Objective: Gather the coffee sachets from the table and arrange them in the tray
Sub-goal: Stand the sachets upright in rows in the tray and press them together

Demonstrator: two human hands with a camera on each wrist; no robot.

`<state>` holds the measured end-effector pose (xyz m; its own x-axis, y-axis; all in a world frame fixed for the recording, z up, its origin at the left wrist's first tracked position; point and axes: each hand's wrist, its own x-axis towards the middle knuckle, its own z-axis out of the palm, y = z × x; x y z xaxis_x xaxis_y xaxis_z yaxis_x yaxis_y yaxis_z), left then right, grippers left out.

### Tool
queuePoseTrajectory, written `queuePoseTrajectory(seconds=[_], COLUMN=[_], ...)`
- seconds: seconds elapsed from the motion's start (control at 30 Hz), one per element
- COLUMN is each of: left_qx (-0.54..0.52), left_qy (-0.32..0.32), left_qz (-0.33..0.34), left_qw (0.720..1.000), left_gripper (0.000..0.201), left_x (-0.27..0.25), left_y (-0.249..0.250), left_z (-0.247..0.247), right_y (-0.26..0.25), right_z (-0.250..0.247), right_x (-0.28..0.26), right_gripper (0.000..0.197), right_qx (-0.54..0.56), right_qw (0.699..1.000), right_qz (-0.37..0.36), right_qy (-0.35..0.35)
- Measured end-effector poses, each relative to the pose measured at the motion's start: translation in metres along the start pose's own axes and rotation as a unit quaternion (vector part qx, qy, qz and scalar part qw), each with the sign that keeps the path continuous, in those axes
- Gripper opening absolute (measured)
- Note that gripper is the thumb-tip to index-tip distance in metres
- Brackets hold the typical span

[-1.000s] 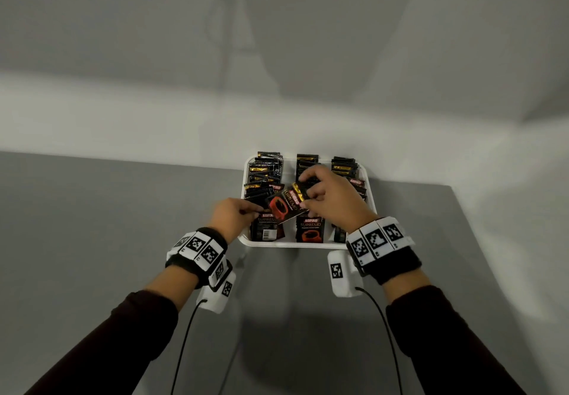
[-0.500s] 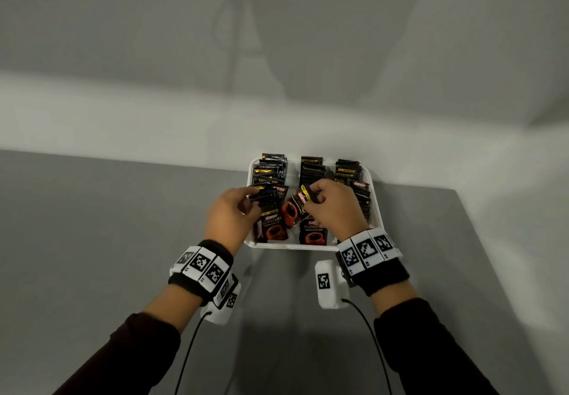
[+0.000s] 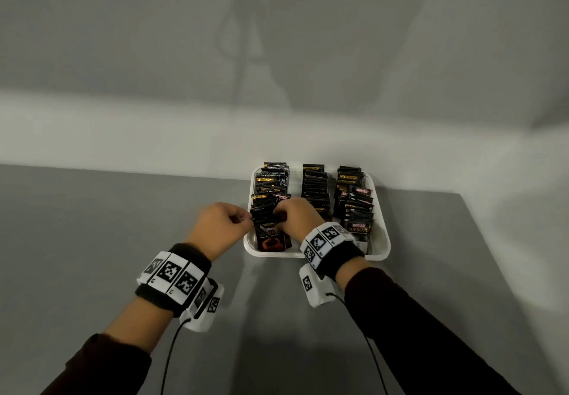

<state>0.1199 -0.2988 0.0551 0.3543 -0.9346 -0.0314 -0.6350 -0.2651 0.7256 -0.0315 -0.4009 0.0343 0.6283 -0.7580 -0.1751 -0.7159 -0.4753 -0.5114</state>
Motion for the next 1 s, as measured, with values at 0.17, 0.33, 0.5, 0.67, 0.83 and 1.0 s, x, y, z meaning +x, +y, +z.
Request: queuePoseTrajectory(seconds=[0.17,0.33,0.5,0.67,0.83,1.0], left_qx=[0.134,0.288,0.236,-0.057,-0.334,-0.289], left_qy=[-0.125,-0.206,-0.189,0.033,0.008,-0.031], left_qz=[0.059,0.131,0.131,-0.022,-0.158,-0.111], left_qw=[0.981,0.926,0.944,0.998,0.929,0.95], left_gripper=[0.017,0.022,0.034,0.019,0.029,0.043], left_x=[0.01,0.032,0.039,0.02,-0.018,-0.023], left_y=[0.01,0.034,0.047,0.029,0.019,0.014], left_z=[-0.012,0.014,0.041,0.044,0.061,0.066], right_y=[0.017,0.035,0.045,0.03,0.01,0.006], right_z=[-0.002,0.003,0.01,0.018,0.018,0.028], right_x=[-0.014,-0.041,-0.057,-0.059,-0.053,-0.044], right_gripper=[0.022,0.014,0.015,0.025,0.047,0.052], right_qx=[0.113,0.199,0.211,0.305,0.403,0.484], right_qw=[0.985,0.962,0.954,0.931,0.904,0.861], right_qz=[0.029,0.055,0.067,0.074,0.11,0.158], right_qy=[0.128,0.177,0.204,0.188,0.083,0.022])
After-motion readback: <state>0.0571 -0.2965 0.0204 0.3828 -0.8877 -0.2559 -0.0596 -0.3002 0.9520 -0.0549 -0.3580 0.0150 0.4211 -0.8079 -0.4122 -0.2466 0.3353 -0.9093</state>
